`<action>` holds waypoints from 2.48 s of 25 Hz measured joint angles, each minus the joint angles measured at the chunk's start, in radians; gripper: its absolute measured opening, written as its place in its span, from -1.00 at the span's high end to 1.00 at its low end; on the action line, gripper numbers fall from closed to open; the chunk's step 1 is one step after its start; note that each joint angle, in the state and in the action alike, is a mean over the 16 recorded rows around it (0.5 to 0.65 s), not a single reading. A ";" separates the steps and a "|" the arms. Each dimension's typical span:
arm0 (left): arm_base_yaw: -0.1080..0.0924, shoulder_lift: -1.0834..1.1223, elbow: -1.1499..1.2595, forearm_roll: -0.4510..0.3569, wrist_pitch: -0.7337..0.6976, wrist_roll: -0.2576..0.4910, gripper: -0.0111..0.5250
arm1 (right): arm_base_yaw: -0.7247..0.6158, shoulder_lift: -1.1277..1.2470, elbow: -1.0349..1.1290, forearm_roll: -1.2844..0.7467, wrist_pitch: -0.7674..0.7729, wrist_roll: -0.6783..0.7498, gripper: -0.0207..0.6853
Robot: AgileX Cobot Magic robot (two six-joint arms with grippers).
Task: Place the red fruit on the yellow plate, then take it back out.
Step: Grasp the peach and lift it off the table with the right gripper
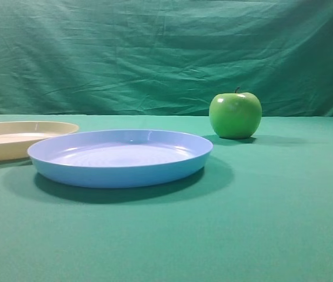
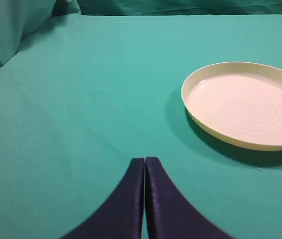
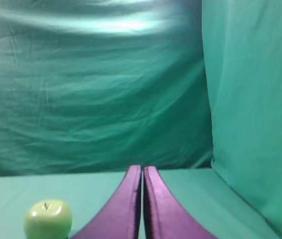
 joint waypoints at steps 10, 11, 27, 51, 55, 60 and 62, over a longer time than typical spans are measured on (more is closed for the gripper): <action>0.000 0.000 0.000 0.000 0.000 0.000 0.96 | 0.008 0.343 -0.190 0.096 0.265 -0.087 0.94; 0.000 0.000 0.000 0.000 0.000 0.000 0.96 | 0.013 0.374 -0.205 0.106 0.284 -0.102 0.94; 0.000 0.000 0.000 0.000 0.000 0.000 0.96 | 0.131 0.855 -0.355 0.146 0.325 -0.288 0.69; 0.000 0.000 0.000 0.000 0.000 0.000 0.96 | 0.136 1.334 -0.497 0.194 0.174 -0.313 -0.88; 0.000 0.000 0.000 0.000 0.000 0.000 0.96 | 0.136 1.382 -0.498 0.195 0.147 -0.313 -0.72; 0.000 0.000 0.000 0.000 0.000 0.000 0.96 | 0.136 1.413 -0.507 0.196 0.137 -0.312 -0.35; 0.000 0.000 0.000 0.000 0.000 0.000 0.96 | 0.136 1.416 -0.519 0.197 0.148 -0.312 -0.19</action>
